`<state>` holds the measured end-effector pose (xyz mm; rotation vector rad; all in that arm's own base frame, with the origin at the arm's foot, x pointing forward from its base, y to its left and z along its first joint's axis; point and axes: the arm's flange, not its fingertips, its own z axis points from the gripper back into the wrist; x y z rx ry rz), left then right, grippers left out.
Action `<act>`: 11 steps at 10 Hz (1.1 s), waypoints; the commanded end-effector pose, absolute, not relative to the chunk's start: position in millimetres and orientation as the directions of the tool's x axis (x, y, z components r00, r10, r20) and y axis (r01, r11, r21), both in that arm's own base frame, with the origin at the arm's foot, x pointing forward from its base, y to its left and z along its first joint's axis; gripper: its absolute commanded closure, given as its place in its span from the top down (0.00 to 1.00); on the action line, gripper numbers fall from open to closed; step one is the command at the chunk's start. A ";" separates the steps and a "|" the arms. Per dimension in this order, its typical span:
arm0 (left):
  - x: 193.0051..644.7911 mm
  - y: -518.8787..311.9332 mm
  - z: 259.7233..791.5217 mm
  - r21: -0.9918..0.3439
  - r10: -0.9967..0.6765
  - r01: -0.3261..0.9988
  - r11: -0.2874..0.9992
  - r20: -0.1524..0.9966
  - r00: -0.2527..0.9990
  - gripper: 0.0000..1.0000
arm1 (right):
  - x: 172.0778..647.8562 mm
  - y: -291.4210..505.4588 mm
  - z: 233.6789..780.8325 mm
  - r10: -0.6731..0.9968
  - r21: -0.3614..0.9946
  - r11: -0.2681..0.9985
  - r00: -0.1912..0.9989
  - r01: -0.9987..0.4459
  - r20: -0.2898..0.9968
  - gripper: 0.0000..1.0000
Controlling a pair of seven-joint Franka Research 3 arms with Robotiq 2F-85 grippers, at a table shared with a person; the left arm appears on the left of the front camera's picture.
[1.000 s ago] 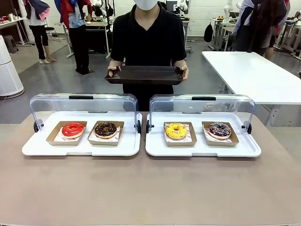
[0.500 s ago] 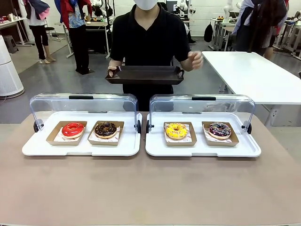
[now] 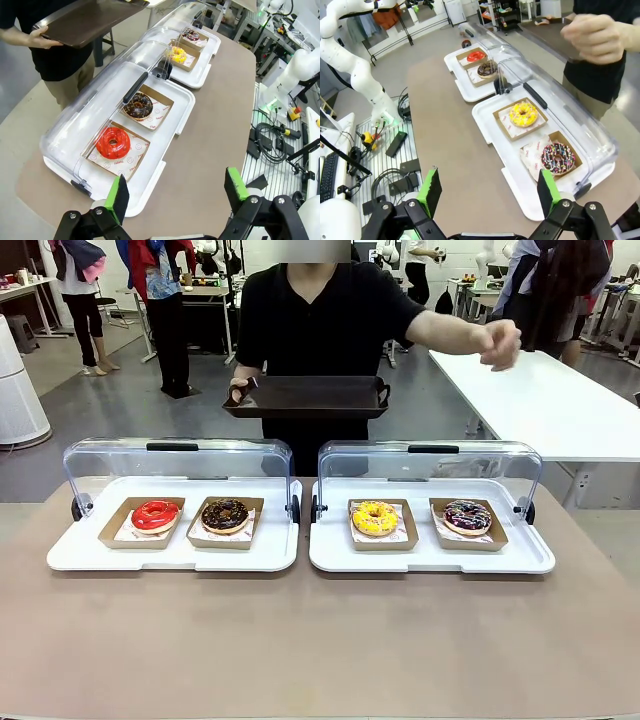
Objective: Provide the desired donut to the person.
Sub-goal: Pick up and lift the Paper togo box containing the Donut pointed at by the person.
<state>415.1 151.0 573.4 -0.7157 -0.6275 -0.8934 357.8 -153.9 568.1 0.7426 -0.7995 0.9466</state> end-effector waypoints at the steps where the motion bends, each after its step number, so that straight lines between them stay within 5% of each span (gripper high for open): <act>1: 416.1 152.2 576.2 -0.290 -0.468 0.858 0.425 0.741 0.482 1.00 | 357.9 -154.3 569.0 0.384 0.191 0.395 0.350 -0.899 0.854 1.00; 11: 416.1 152.2 576.2 -0.290 -0.468 0.858 0.425 0.741 0.482 1.00 | 357.9 -154.3 569.0 0.384 0.191 0.395 0.350 -0.899 0.854 1.00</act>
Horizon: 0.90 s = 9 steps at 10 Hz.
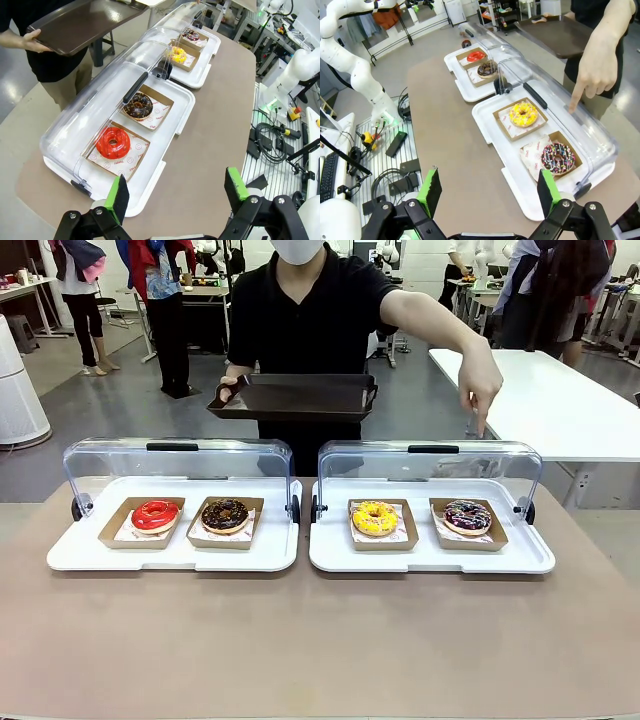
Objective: Provide the desired donut to the person.
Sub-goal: Pick up and lift the Paper togo box containing the Donut pointed at by the person.
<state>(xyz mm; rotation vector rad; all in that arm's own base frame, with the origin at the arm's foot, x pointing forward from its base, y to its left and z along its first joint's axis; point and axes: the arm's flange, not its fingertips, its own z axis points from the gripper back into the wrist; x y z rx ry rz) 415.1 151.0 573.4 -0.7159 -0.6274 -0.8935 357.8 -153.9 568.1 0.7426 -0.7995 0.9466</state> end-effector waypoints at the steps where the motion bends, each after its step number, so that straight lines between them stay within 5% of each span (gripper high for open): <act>1: 416.1 152.2 576.2 -0.290 -0.468 0.858 0.425 0.741 0.482 1.00 | 357.9 -154.3 569.0 0.384 0.191 0.395 0.350 -0.899 0.854 1.00; 9: 414.4 156.7 582.2 -0.299 -0.361 0.851 0.433 0.807 0.467 1.00 | 357.9 -154.3 569.0 0.384 0.191 0.395 0.350 -0.899 0.854 1.00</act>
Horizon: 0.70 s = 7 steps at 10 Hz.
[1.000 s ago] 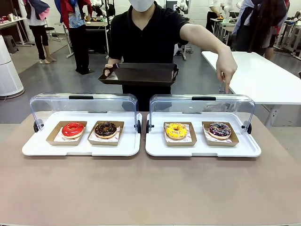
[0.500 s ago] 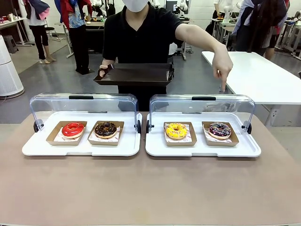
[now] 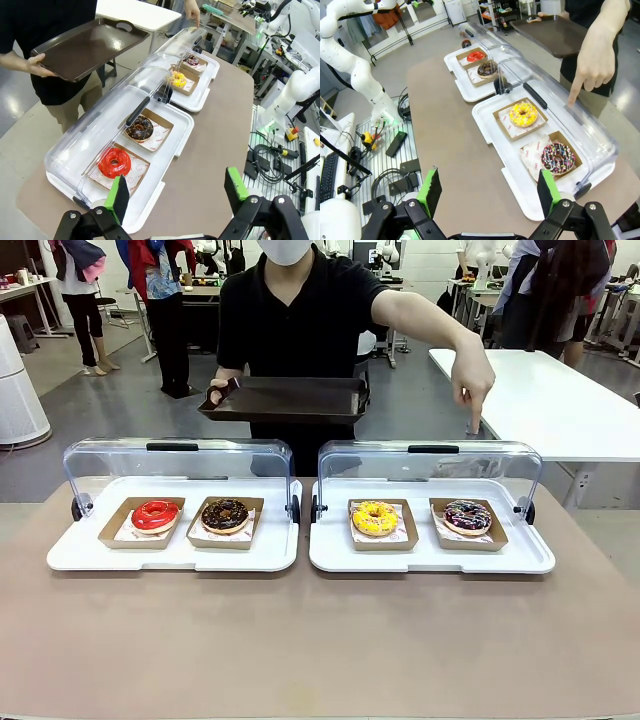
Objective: Provide the desired donut to the person.
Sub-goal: Pick up and lift the Paper togo box containing the Donut pointed at by the person.
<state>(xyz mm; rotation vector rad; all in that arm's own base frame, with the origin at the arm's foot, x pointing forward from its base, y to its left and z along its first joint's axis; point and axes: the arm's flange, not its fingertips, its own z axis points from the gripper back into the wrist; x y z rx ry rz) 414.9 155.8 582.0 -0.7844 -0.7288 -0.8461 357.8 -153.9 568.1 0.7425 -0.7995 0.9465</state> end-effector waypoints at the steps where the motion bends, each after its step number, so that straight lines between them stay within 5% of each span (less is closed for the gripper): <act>1: 414.4 156.7 582.2 -0.299 -0.361 0.851 0.433 0.807 0.467 1.00 | 357.9 -154.3 569.0 0.384 0.191 0.395 0.350 -0.899 0.854 1.00; 7: 414.4 156.7 582.2 -0.299 -0.361 0.851 0.433 0.807 0.467 1.00 | 357.9 -154.3 569.0 0.384 0.191 0.395 0.350 -0.899 0.854 1.00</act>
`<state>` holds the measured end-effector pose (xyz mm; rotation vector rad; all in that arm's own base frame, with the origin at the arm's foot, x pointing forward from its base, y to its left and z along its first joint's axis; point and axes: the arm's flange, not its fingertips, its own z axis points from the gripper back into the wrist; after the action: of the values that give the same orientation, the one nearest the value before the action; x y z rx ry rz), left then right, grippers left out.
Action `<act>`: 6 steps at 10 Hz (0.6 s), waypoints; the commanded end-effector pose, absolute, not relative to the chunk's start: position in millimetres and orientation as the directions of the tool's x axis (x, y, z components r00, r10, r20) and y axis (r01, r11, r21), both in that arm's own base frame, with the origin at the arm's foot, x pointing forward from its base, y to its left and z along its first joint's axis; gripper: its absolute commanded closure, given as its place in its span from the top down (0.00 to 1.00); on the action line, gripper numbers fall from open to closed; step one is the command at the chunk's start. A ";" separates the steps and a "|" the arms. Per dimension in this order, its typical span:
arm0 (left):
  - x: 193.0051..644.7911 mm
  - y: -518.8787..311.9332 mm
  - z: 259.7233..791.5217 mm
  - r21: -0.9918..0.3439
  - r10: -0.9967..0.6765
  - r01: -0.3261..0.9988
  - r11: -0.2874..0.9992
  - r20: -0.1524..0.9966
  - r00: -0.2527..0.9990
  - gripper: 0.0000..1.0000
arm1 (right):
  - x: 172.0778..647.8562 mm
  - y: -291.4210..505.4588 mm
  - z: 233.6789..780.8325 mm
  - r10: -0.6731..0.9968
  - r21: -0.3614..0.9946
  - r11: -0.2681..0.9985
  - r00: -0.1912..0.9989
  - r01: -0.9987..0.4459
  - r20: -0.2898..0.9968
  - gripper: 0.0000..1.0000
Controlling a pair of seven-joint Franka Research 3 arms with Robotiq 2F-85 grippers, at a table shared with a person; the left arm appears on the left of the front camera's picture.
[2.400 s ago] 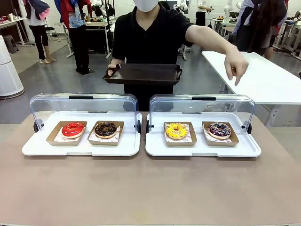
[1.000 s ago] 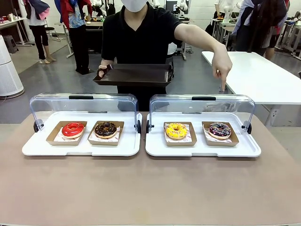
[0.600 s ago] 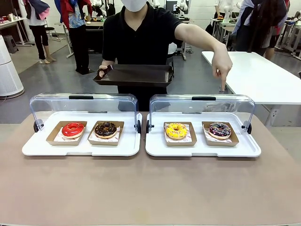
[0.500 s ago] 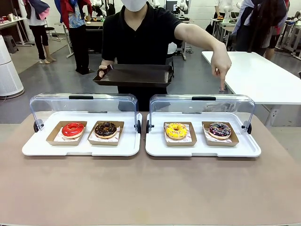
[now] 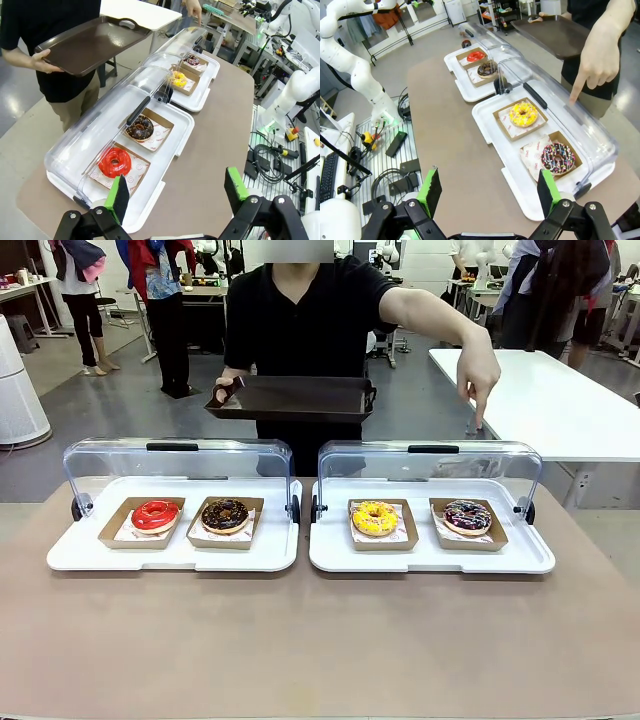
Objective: Provide the desired donut to the person.
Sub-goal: Pick up and lift the Paper togo box containing the Donut pointed at by the person.
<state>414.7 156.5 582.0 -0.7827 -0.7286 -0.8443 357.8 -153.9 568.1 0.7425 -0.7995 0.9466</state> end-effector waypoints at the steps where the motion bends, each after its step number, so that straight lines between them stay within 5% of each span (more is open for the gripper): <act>1: 414.4 156.7 582.2 -0.299 -0.361 0.851 0.433 0.807 0.467 1.00 | 357.8 -153.9 568.1 0.401 0.193 0.394 0.357 -0.899 0.844 1.00; 6: 414.4 156.7 582.2 -0.299 -0.361 0.851 0.433 0.807 0.467 1.00 | 381.0 -40.2 581.5 0.872 -0.177 0.276 0.169 -0.945 0.459 1.00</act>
<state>415.2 155.9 581.4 -0.7831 -0.7265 -0.8446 378.4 -52.4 602.5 0.3036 -0.5686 1.2837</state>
